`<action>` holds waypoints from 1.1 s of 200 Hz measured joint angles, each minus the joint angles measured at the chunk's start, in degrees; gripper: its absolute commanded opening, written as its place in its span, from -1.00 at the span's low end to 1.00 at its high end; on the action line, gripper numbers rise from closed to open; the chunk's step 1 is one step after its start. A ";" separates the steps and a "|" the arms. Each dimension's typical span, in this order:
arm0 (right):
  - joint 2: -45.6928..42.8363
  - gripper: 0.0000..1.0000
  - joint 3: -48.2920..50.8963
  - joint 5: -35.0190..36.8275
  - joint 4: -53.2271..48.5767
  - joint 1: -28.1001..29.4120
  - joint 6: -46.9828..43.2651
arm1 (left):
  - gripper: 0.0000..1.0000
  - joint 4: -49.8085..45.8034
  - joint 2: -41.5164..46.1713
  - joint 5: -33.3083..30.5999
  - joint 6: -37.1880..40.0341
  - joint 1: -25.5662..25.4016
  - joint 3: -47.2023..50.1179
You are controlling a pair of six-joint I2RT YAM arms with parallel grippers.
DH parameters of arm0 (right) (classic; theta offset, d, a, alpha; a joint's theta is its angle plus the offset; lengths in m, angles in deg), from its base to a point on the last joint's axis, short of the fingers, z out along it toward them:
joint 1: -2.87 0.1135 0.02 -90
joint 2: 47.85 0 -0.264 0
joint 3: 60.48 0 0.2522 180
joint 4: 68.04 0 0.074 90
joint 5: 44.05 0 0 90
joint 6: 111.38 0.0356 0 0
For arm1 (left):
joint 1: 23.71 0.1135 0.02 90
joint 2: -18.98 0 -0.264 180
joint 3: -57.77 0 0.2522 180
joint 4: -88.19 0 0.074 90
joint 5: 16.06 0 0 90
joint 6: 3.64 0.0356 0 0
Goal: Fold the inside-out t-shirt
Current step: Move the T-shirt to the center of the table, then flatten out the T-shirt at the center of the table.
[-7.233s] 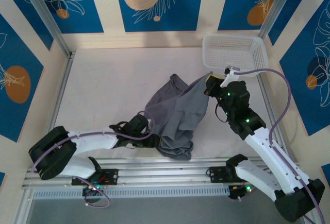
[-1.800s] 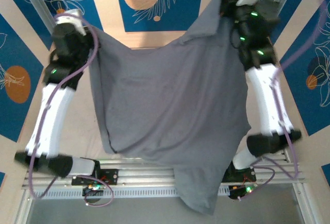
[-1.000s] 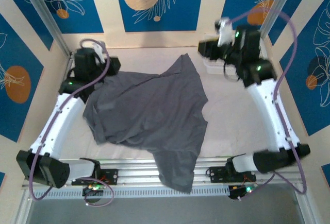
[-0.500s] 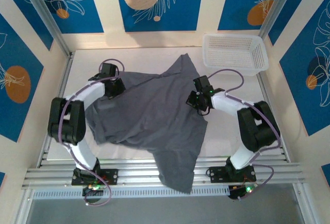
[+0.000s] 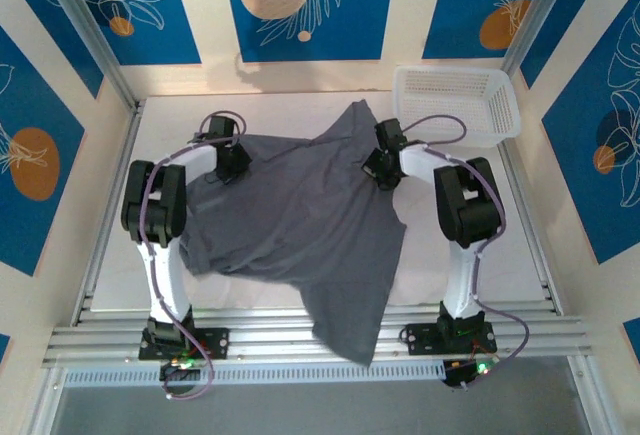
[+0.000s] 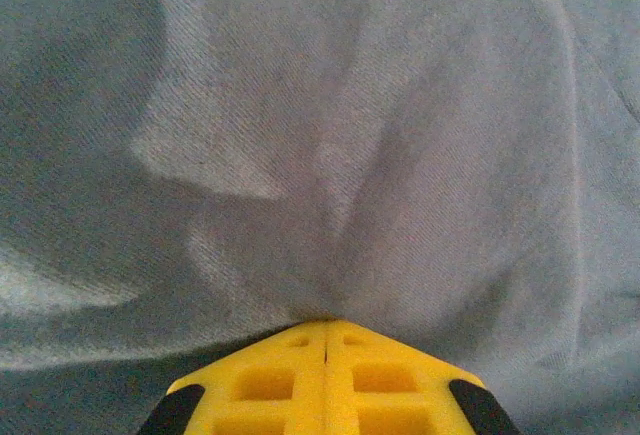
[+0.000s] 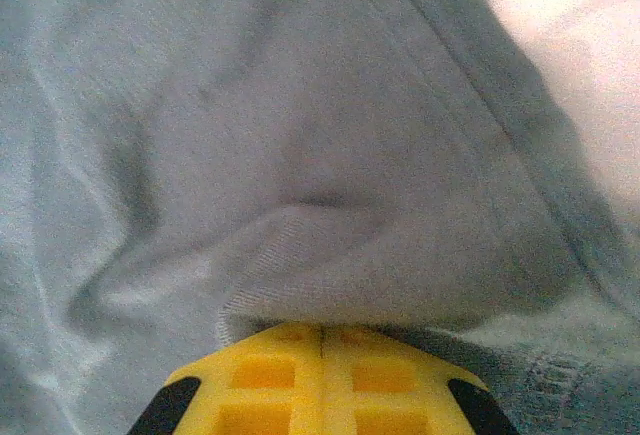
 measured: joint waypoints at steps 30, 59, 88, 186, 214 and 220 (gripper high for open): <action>10.01 -0.89 -15.52 -1.29 -3.43 -0.22 -0.90 | -1.00 0.90 -2.27 0.61 -1.16 0.17 -2.86; 20.33 -0.89 -33.33 -1.44 -9.05 -0.09 -2.10 | -1.00 1.25 -5.31 1.01 -1.97 0.92 -7.13; 30.97 -0.89 -53.77 -1.42 -16.81 -0.09 -4.20 | -0.99 1.31 -9.25 1.53 -2.32 2.01 -13.07; 25.20 -0.38 -83.62 -10.38 -52.37 -0.83 -29.70 | -0.40 -6.19 25.22 -2.34 6.49 1.57 0.28; 0.15 -0.01 -51.69 -17.77 -54.10 -2.97 -37.83 | -0.36 -9.14 45.16 -8.28 10.01 -5.31 9.55; -5.03 0.05 -45.03 -17.88 -54.03 -3.74 -38.40 | -0.33 -9.75 48.89 -9.14 10.51 -6.86 12.63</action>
